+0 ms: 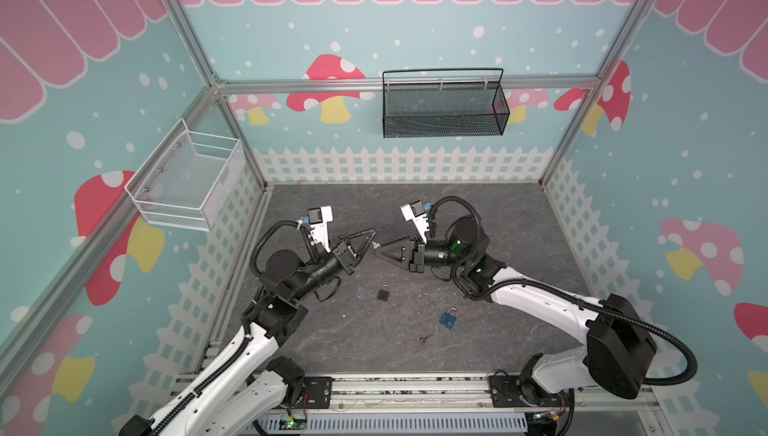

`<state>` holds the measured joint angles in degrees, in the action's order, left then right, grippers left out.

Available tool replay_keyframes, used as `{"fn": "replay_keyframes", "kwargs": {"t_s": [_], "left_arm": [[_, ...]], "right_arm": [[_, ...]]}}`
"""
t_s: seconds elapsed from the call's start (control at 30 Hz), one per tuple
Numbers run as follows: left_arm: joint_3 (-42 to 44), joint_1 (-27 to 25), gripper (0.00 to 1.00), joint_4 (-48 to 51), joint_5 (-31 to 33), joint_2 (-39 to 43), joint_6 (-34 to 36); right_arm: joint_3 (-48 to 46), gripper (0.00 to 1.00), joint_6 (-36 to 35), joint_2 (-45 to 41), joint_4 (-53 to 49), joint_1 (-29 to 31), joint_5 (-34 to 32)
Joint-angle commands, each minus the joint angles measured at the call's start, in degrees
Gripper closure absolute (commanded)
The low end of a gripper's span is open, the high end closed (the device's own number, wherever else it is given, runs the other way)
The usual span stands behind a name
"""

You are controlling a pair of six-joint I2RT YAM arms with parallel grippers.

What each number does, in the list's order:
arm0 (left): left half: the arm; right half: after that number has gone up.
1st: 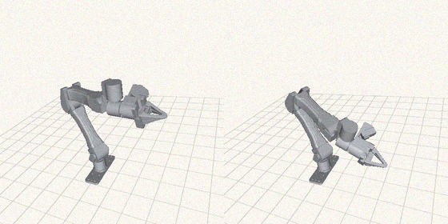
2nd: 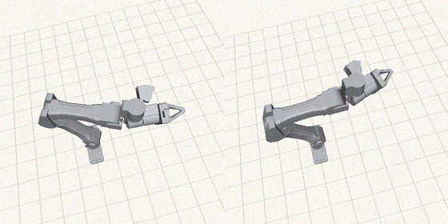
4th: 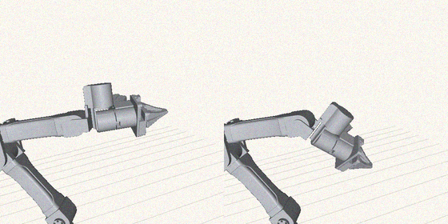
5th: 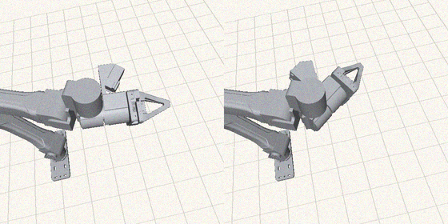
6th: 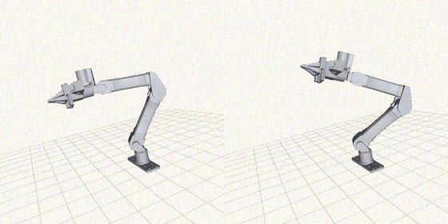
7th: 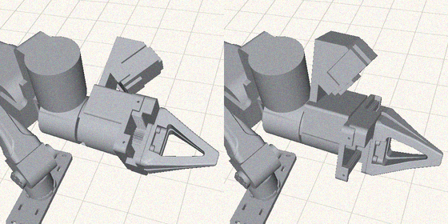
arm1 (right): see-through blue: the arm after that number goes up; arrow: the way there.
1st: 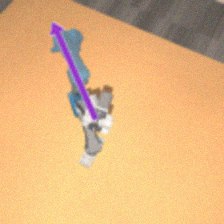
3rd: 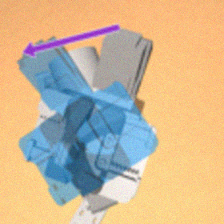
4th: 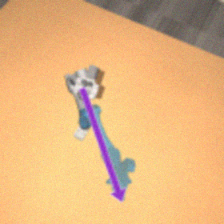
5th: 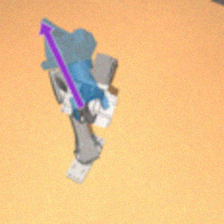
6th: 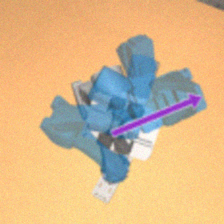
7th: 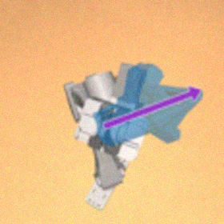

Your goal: Unlock with the key

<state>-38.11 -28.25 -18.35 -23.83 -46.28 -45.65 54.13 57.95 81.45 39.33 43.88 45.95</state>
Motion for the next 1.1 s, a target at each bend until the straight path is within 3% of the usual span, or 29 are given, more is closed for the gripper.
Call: {"fn": "replay_keyframes", "kwargs": {"t_s": [0.0,0.43,0.83,0.87,0.97,1.07], "left_arm": [[0.67,0.04,1.00,-2.13,-1.17,0.24,1.00],[0.84,0.04,1.00,-1.95,-1.88,0.39,1.79],[-0.07,0.04,1.00,0.38,-0.97,0.75,3.56],[-0.33,0.04,0.97,0.75,-0.70,0.71,3.59],[-2.05,0.04,0.71,3.78,0.19,0.62,3.76],[-4.15,0.12,0.59,8.56,0.83,0.58,4.47]], "right_arm": [[1.22,0.82,1.27,0.73,2.26,-0.20,0.35],[1.07,0.86,1.45,0.81,2.50,-0.20,0.02],[-0.41,1.00,0.44,0.32,1.10,-0.20,-1.28],[-0.47,1.00,0.07,0.17,0.15,-0.22,-1.71],[-0.82,1.00,-1.63,-0.87,-3.44,-0.28,-3.46],[-0.76,1.00,-5.53,-2.62,-10.04,-0.28,-6.40]]}}
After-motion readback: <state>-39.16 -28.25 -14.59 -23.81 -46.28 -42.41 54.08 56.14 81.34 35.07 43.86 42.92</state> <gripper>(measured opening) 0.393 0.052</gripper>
